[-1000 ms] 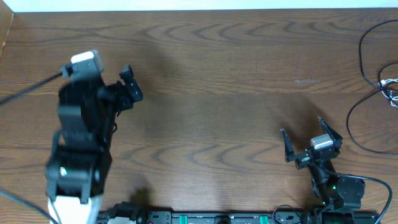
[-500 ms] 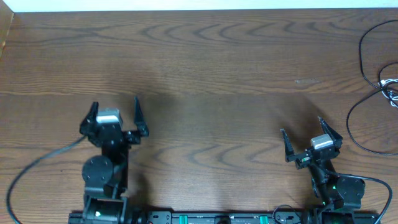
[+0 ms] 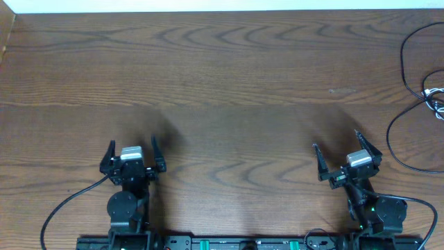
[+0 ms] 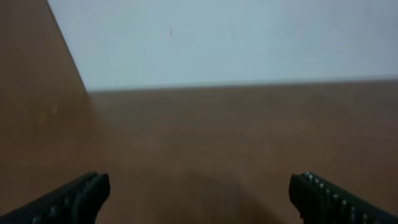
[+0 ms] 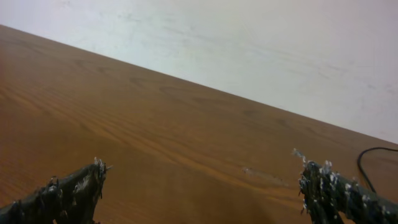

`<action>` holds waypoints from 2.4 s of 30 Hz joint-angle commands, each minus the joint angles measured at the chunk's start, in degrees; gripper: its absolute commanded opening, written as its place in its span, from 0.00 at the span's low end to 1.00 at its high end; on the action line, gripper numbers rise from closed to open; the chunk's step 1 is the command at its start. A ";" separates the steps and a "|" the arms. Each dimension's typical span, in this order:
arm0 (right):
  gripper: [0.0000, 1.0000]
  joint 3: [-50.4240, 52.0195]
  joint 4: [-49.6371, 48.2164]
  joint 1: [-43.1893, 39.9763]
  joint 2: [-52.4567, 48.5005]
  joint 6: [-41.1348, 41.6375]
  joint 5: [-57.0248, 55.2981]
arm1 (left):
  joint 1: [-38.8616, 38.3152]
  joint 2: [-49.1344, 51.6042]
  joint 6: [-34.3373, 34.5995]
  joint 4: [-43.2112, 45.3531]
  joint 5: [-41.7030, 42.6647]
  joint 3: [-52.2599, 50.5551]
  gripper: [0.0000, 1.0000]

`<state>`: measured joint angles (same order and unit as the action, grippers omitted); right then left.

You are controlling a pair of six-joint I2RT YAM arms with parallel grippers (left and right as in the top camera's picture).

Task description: Untangle cables

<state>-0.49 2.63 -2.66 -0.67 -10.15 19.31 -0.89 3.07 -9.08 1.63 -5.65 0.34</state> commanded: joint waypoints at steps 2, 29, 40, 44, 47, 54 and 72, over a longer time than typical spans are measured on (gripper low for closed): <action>0.99 0.20 0.13 0.39 0.39 -0.20 -0.28 | 0.22 -2.01 -0.76 -5.90 0.52 -0.11 0.98; 0.99 0.20 0.13 0.39 0.39 -0.22 -0.28 | 0.22 -2.03 -0.76 -5.44 0.92 -0.11 0.98; 0.99 0.20 0.13 0.39 0.39 -0.22 -0.28 | 0.22 -2.03 -0.74 -5.44 0.92 -0.11 0.98; 0.99 0.20 0.13 0.39 0.39 -0.20 -0.28 | 0.22 -2.03 -0.76 -5.44 0.92 -0.11 0.98; 0.99 0.20 0.13 0.39 0.39 -0.22 -0.28 | 0.22 -2.03 -0.76 -5.44 0.92 -0.11 0.98; 0.99 0.20 0.13 0.39 0.39 -0.22 -0.28 | 0.22 -2.03 -0.76 -5.44 0.92 -0.11 0.98; 0.99 0.20 0.13 0.39 0.39 -0.22 -0.28 | 0.22 -2.03 -0.76 -5.44 0.92 -0.11 0.98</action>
<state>-0.49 2.61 -2.66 -0.62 -10.15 19.29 -0.89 1.54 -9.08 -0.93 -4.38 0.91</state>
